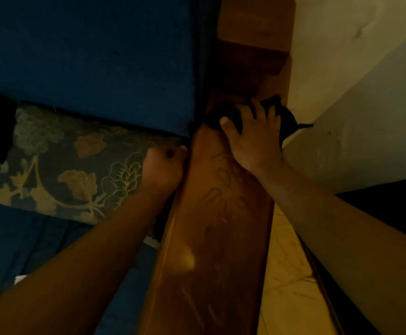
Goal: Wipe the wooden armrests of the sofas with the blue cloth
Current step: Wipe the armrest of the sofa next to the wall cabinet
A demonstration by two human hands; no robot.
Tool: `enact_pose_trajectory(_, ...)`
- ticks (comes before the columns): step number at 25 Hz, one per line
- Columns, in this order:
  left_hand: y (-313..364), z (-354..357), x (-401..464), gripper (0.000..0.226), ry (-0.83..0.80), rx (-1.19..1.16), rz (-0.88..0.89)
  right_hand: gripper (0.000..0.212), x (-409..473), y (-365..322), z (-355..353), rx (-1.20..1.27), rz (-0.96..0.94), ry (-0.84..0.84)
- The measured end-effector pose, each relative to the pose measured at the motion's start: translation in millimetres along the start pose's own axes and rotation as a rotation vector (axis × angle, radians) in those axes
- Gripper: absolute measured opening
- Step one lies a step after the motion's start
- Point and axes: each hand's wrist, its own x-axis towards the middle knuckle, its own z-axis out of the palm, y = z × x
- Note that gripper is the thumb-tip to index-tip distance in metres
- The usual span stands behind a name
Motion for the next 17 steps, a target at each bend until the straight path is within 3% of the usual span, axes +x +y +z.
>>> enact_pose_trajectory(3,-1,-5,-16,0.034,-0.001,-0.040,-0.049,0.050,-29,15,-13,-0.020,-0.174,0.043)
enact_pose_trajectory(8,-3,-9,-30,0.029,0.080,-0.172,-0.184,0.051,11,-20,-4,0.023,0.194,0.030)
enact_pose_trajectory(11,-15,-14,-42,0.025,0.075,-0.200,-0.214,0.049,-27,-23,8,-0.005,-0.104,-0.035)
enact_pose_trajectory(14,-19,-19,-57,0.023,0.074,-0.180,-0.204,0.051,-87,15,-7,-0.013,-0.382,-0.226)
enact_pose_trajectory(17,-16,-20,-65,0.024,0.066,-0.178,-0.218,0.056,-45,23,-16,-0.050,-0.296,-0.226)
